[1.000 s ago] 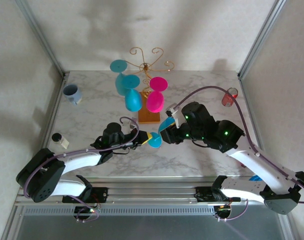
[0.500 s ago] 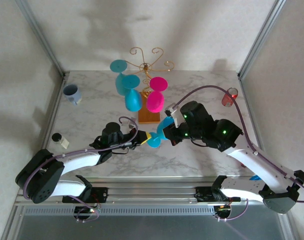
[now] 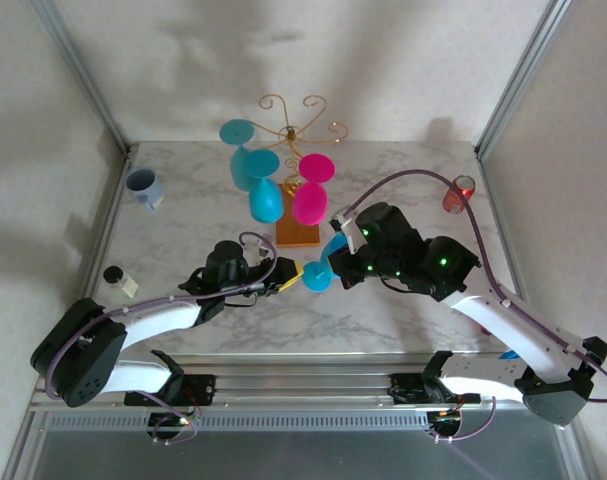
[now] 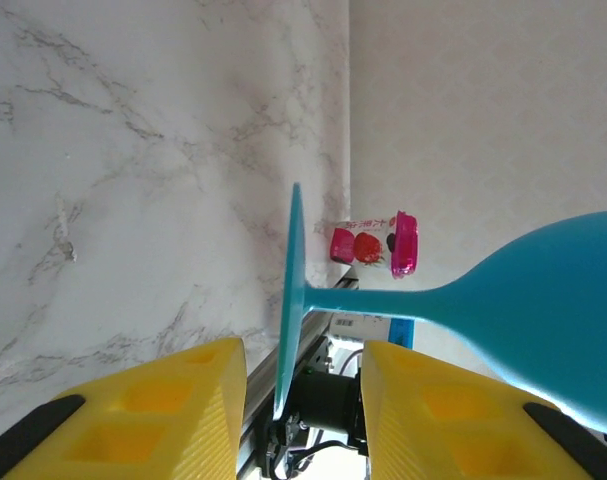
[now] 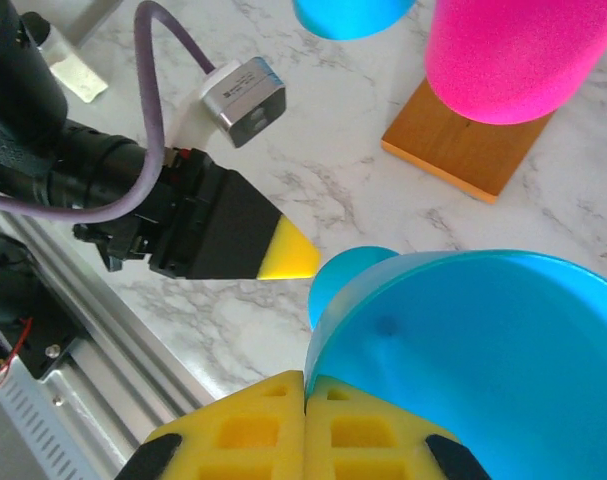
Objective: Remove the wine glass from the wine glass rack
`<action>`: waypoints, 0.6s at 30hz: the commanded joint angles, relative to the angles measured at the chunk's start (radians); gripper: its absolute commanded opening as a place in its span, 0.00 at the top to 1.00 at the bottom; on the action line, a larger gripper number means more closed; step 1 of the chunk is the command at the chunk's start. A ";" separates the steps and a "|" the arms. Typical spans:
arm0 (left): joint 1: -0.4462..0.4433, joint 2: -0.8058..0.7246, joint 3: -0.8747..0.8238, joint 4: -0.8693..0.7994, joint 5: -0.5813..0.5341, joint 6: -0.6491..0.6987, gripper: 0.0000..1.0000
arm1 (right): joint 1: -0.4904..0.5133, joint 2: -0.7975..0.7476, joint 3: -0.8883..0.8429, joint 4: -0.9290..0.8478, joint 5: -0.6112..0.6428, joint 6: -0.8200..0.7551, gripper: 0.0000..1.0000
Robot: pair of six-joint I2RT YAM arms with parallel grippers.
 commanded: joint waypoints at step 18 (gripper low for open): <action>0.037 -0.194 0.116 -0.610 -0.283 0.217 0.65 | -0.003 0.129 -0.008 0.005 0.197 -0.027 1.00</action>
